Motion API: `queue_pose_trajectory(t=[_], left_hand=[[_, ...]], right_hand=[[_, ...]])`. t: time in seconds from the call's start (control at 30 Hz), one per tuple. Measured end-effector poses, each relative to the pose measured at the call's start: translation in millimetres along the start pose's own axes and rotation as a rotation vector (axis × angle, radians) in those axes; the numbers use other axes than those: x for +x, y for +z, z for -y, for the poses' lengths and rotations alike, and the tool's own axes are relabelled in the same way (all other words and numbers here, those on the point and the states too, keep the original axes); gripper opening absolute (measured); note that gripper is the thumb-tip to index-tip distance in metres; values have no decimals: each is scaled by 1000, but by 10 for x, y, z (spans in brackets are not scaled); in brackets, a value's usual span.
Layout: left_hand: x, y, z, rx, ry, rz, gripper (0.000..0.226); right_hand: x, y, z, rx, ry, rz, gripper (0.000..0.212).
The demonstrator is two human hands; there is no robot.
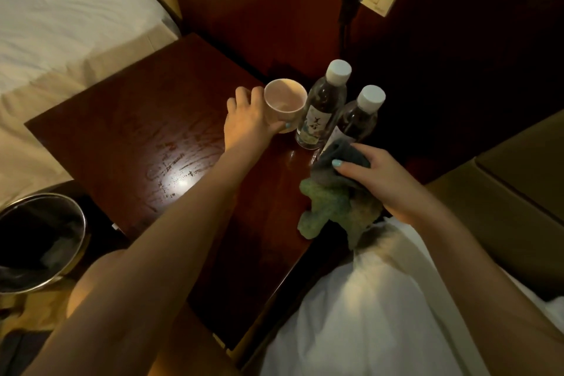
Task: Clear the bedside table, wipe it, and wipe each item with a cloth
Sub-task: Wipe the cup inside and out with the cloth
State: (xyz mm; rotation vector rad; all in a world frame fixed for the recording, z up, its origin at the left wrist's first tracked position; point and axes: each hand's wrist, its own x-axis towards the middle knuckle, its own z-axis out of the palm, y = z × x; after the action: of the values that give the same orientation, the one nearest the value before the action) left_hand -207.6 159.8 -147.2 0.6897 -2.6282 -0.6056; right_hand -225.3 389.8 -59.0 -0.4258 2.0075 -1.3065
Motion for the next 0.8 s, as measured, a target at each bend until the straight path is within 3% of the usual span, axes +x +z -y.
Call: queue_pose_trajectory(t=[0.27, 0.43, 0.63, 0.8], left_hand=[[-120, 37, 69, -158, -6, 21, 60], [-179, -83, 21, -82, -23, 22, 61], [-377, -712, 283, -74, 17, -18, 66], [-814, -1487, 704, -45, -8, -102, 64]], right_hand=[[28, 98, 1, 5, -25, 36, 19], [-26, 138, 203, -47, -104, 59, 23], [-108, 393, 566, -139, -251, 81, 28], [-183, 975, 840, -148, -357, 78, 19]])
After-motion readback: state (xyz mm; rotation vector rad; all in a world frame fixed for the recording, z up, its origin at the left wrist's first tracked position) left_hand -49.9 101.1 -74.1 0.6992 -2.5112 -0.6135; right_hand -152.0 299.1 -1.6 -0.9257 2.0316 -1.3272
